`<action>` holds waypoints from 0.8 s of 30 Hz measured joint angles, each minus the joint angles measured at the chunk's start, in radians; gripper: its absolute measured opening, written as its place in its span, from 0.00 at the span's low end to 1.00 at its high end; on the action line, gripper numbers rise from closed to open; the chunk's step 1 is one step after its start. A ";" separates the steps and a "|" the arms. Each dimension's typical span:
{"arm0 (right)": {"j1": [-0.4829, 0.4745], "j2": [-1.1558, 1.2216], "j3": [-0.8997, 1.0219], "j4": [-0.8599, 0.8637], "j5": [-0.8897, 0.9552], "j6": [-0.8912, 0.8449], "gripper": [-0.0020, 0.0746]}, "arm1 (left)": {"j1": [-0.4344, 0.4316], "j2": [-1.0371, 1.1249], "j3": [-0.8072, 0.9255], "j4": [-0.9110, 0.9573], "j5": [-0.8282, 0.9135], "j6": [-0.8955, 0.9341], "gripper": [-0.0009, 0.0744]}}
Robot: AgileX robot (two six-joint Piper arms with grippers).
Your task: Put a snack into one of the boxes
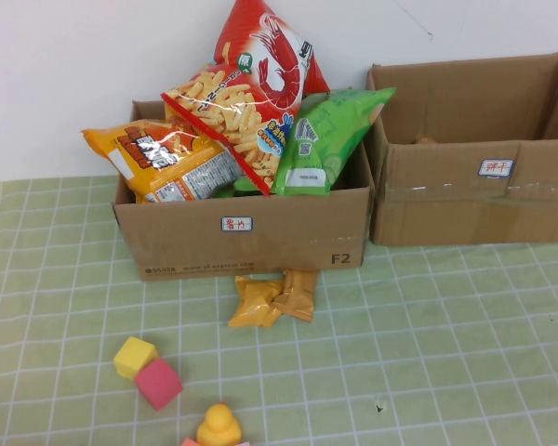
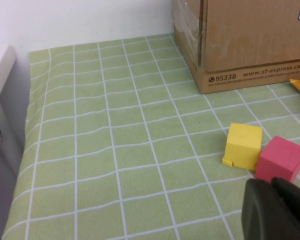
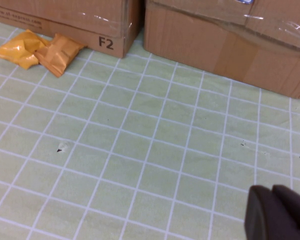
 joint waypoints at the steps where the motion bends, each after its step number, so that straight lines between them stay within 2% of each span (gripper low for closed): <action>1: 0.000 0.000 0.000 0.000 0.000 0.000 0.02 | 0.000 0.000 0.000 0.000 0.000 0.000 0.01; 24: 0.000 -0.005 0.009 -0.002 0.000 0.000 0.02 | 0.000 0.000 0.000 0.000 0.000 0.004 0.01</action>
